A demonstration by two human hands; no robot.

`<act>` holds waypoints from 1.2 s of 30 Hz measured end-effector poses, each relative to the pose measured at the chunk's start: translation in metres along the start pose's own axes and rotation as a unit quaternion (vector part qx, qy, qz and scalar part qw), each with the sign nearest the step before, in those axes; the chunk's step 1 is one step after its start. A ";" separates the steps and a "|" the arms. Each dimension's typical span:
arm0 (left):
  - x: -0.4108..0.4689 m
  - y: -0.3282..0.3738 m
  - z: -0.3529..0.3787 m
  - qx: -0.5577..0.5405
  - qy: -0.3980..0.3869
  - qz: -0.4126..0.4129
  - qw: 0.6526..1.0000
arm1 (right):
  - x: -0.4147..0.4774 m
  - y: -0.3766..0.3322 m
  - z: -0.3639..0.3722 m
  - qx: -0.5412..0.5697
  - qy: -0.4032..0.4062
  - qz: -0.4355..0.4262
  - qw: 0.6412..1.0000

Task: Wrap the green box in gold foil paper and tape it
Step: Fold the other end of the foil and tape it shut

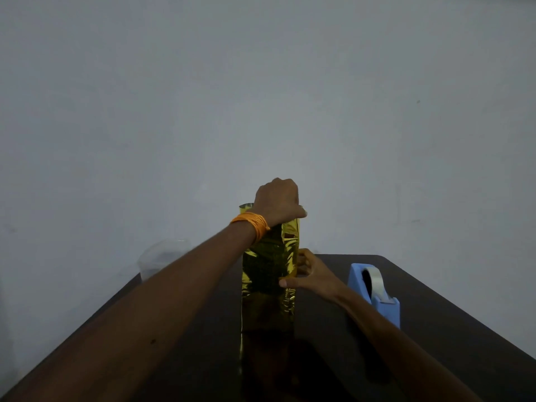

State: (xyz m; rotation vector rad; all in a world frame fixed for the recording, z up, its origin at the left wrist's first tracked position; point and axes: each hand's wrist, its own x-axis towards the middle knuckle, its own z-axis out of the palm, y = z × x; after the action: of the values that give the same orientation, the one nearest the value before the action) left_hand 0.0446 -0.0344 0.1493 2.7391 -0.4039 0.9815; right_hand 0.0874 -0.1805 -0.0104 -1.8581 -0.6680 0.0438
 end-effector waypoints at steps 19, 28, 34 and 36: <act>-0.026 0.027 0.004 -0.245 0.150 0.038 0.957 | -0.008 -0.013 -0.013 -0.033 0.044 -0.002 0.998; -0.054 0.074 0.081 -0.322 0.064 0.026 0.944 | -0.074 -0.012 -0.091 -0.140 0.274 0.018 0.951; -0.064 0.094 0.143 -0.339 -0.071 -0.021 0.938 | -0.116 0.017 -0.125 -0.203 0.327 0.132 0.913; -0.069 0.096 0.159 -0.334 -0.128 -0.037 0.933 | -0.121 0.024 -0.126 -0.190 0.302 0.170 0.918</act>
State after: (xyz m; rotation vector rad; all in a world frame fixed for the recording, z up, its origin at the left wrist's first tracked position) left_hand 0.0561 -0.1563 -0.0063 2.2244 -0.5490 0.3595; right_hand 0.0390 -0.3495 -0.0163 -2.1860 0.0930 -0.4471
